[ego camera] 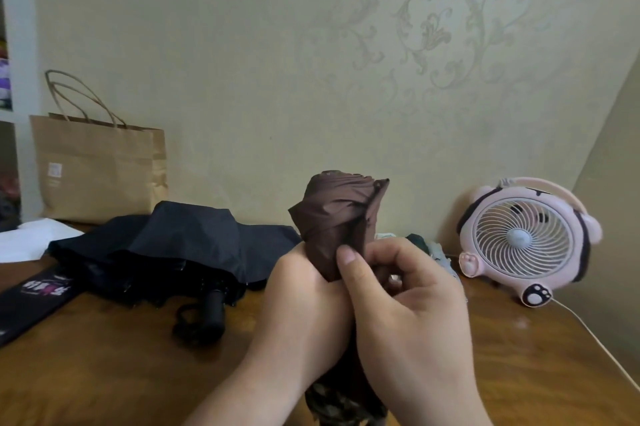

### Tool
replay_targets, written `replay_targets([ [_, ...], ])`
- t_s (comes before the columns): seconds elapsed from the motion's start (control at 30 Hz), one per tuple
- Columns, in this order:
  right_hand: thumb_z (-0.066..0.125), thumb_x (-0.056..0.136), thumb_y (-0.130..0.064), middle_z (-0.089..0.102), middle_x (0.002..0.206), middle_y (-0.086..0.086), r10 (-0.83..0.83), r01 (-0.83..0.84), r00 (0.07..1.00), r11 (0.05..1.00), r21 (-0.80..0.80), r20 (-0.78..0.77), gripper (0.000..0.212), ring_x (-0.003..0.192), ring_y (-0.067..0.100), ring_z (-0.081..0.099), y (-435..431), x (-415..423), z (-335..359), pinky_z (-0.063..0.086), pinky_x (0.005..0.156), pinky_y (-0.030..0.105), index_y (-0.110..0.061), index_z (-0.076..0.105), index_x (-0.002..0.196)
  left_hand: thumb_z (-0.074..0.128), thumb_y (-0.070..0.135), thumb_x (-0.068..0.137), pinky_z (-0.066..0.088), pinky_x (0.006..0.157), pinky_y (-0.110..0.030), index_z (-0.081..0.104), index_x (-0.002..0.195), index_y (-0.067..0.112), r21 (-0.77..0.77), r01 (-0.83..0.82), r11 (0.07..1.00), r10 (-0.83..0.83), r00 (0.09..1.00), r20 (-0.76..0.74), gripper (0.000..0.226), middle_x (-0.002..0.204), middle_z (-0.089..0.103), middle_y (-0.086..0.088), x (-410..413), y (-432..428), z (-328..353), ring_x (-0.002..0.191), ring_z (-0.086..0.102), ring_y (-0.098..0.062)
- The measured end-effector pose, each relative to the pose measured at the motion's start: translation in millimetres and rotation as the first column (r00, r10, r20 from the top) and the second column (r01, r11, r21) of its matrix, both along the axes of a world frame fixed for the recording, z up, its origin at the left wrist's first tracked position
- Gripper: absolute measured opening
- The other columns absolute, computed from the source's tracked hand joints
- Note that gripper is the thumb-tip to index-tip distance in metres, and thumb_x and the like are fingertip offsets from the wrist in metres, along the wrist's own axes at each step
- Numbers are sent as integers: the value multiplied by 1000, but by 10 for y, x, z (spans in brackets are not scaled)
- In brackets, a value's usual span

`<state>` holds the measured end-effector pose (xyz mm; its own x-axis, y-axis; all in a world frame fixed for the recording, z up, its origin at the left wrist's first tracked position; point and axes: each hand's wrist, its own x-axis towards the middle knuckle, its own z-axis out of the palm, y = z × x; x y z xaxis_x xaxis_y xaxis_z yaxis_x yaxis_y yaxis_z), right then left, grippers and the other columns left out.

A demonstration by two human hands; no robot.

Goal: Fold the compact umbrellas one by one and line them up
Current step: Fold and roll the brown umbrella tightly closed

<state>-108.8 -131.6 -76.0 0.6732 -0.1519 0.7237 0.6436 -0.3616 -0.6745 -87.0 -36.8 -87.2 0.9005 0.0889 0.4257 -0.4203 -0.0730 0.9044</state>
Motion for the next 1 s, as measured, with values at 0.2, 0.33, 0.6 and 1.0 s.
replay_targets([
  [0.2,72,86,-19,49,74,-14,122,-103,980,986,-130,154,34,75,19,50,10,41,-59,34,67,20,-30,45,68,64,13,93,30,77,-18,51,81,18,-535,401,743,-437,897,66,19,78,33,2,153,200,-49,79,31,-7],
  [0.33,72,84,-23,46,66,-9,254,-254,966,967,4,-40,32,64,13,42,-100,139,-31,32,62,24,-23,47,63,75,22,78,48,92,-18,54,115,20,-347,491,799,-516,856,23,43,105,68,-2,175,67,-125,105,64,-7],
  [0.6,79,81,-10,47,69,9,596,-468,773,768,438,-219,32,64,17,42,-437,184,14,37,55,25,-15,51,67,44,54,104,34,114,-16,39,144,55,99,399,912,-407,910,83,40,153,43,29,291,100,-324,140,40,10],
  [1.0,78,71,-21,51,67,12,545,-360,784,789,498,-298,22,58,23,49,-568,180,181,42,52,27,-14,57,70,70,41,89,42,114,-52,59,133,46,-156,403,902,-377,910,172,45,137,67,2,242,12,-241,130,61,-21],
])
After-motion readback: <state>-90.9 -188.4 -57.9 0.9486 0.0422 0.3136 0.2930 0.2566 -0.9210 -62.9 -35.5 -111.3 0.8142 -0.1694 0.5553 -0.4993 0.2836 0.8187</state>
